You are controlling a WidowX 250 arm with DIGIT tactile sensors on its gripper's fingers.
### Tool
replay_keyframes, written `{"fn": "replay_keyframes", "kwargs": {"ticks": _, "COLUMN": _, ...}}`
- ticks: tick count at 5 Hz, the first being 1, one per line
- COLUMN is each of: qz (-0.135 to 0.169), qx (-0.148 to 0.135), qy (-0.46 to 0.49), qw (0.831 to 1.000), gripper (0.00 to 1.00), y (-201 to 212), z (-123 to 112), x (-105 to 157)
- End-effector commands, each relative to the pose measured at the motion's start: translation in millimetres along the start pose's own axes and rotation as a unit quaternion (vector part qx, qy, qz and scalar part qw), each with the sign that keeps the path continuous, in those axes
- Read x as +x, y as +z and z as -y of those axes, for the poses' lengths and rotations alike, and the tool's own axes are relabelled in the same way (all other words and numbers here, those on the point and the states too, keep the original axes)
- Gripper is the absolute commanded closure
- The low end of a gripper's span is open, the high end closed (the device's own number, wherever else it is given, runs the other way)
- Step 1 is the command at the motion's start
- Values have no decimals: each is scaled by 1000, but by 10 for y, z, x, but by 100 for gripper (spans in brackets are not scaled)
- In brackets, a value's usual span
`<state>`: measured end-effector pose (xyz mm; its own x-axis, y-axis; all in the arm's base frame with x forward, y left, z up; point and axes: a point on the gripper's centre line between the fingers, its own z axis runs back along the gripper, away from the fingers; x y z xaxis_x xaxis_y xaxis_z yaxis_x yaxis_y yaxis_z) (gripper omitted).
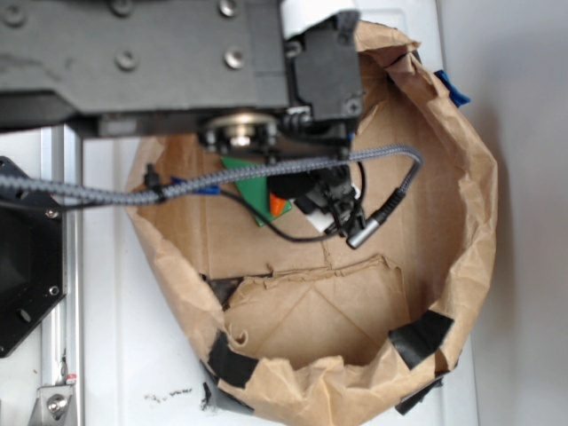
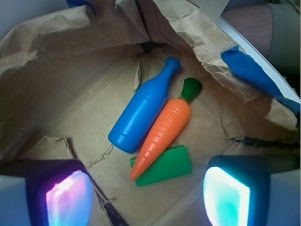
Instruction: Grab the carrot.
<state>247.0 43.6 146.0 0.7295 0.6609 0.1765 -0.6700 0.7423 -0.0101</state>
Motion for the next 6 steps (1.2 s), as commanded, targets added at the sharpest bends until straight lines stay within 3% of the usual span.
{"fn": "replay_keyframes", "kwargs": {"ticks": 1, "qz": 14, "qx": -6, "qy": 10, "qw": 1000, "gripper": 0, "y": 73, "z": -85, "x": 83}}
{"fn": "replay_keyframes", "kwargs": {"ticks": 2, "qz": 31, "qx": -13, "qy": -17, "qw": 999, "gripper": 0, "y": -109, "z": -97, "x": 111}}
{"fn": "replay_keyframes", "kwargs": {"ticks": 6, "qz": 12, "qx": -12, "qy": -78, "qw": 997, "gripper": 0, "y": -566, "z": -65, "x": 89}}
